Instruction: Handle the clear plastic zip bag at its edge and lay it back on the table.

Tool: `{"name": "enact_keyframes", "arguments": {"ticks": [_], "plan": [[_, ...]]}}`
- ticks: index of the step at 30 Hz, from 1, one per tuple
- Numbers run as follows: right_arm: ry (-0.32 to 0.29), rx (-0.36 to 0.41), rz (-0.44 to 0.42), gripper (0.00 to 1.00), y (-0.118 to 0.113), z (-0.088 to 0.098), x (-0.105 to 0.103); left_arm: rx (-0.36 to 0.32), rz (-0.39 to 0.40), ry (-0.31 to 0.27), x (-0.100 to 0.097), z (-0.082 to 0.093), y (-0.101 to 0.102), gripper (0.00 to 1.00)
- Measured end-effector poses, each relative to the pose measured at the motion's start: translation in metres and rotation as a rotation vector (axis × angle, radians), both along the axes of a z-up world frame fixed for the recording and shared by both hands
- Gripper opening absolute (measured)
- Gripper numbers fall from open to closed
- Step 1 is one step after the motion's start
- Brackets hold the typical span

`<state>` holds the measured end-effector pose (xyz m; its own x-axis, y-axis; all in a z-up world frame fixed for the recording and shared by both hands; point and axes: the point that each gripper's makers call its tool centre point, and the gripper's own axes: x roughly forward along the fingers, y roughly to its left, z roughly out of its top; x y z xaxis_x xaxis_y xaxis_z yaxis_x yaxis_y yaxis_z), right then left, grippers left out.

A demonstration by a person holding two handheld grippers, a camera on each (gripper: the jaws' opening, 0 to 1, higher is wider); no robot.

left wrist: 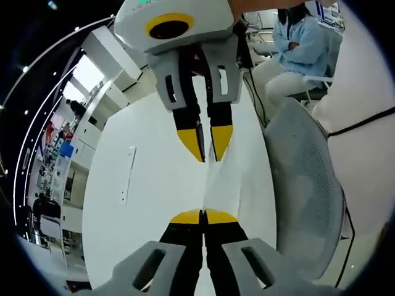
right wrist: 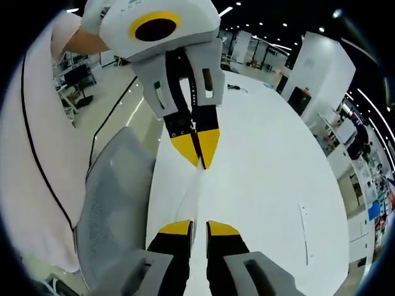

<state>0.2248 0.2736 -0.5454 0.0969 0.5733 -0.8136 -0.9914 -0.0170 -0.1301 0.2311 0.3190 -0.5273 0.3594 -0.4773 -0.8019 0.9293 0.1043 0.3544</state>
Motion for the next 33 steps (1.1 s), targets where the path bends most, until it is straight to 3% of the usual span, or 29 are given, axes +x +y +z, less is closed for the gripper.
{"name": "enact_keyframes", "arguments": {"ticks": [33], "plan": [[0.076,0.016,-0.04,0.0,0.007,-0.019,-0.002,-0.024,0.003,-0.018,-0.001,0.004,-0.002,0.0]]}}
